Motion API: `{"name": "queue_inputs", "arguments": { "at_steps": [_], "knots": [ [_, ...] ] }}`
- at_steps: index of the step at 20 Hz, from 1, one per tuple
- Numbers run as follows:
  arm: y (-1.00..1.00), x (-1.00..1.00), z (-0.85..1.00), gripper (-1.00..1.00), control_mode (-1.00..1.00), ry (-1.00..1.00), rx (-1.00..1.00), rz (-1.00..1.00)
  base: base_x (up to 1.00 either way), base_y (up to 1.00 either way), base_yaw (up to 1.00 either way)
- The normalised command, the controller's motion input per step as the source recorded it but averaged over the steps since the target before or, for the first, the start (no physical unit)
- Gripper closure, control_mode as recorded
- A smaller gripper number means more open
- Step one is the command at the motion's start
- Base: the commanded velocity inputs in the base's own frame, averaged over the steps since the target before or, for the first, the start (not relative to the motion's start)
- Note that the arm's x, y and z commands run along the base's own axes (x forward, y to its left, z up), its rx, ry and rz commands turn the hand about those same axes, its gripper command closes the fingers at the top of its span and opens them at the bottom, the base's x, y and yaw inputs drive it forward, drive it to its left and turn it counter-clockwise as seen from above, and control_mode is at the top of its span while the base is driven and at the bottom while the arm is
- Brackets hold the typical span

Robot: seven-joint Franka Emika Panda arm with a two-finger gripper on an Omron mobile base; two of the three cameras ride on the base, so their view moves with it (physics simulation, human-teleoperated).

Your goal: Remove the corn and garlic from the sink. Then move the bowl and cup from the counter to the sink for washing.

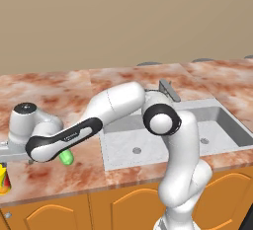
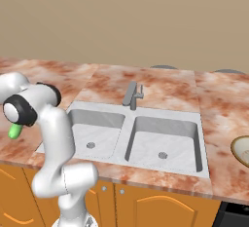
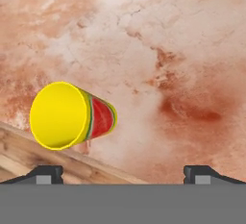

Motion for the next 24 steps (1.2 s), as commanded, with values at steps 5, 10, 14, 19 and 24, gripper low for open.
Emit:
{"name": "queue_inputs", "arguments": {
  "at_steps": [5,10,14,19,24],
  "knots": [
    [0.14,0.04,0.00,-1.00,-1.00,0.09,0.00,-0.03,0.00,0.00,0.00],
    [0.06,0.10,-0.08,-1.00,-1.00,0.07,0.00,-0.05,0.00,0.00,0.00],
    [0.03,0.04,-0.13,-1.00,-1.00,0.01,0.00,-0.03,0.00,0.00,0.00],
    [0.10,0.00,-0.13,-1.00,-1.00,0.00,0.00,-0.01,0.00,0.00,0.00],
    [0.12,0.00,-0.12,-1.00,-1.00,0.00,0.00,-0.01,0.00,0.00,0.00]
  ]
}}
